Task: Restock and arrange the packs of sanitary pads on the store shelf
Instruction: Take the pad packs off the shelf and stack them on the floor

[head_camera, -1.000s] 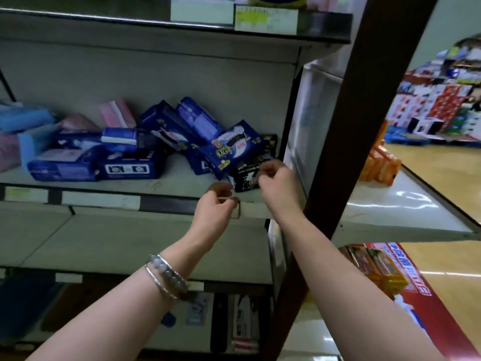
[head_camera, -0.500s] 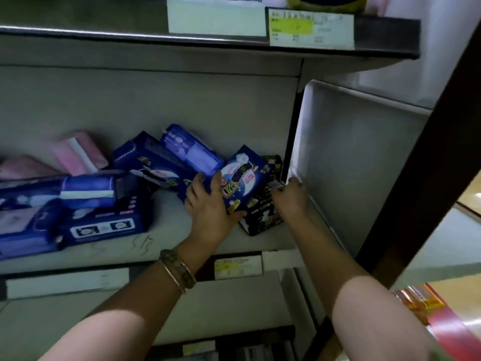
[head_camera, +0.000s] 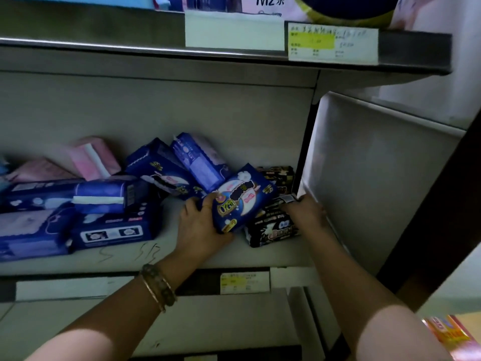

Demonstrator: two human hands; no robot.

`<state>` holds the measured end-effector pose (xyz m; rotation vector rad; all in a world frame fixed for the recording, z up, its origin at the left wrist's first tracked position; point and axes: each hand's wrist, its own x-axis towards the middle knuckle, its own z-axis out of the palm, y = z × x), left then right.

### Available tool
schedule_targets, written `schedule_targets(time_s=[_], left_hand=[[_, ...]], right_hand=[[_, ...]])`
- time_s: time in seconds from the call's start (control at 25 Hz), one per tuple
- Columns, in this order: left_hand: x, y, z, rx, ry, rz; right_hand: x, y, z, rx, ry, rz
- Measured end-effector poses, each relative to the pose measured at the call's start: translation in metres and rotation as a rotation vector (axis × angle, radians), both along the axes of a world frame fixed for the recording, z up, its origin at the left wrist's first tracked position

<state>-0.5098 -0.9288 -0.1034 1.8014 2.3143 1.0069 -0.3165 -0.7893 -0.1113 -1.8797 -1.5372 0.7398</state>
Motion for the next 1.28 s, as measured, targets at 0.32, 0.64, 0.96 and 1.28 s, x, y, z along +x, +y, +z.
schedule_targets(time_s=[0.32, 0.64, 0.96, 1.28], left_hand=[[-0.012, -0.037, -0.005, -0.096, 0.0, 0.042], [-0.027, -0.042, 0.0, -0.136, 0.149, 0.123], [-0.002, -0.04, 0.007, -0.066, 0.217, -0.02], [0.014, -0.029, 0.022, 0.48, -0.352, -0.349]], right_hand=[[-0.003, 0.008, -0.004, -0.049, 0.076, 0.035], [0.003, -0.017, 0.036, 0.41, -0.12, -0.027], [-0.002, -0.062, 0.118, 0.55, 0.599, 0.063], [-0.013, -0.099, 0.111, -0.091, 0.758, 0.127]])
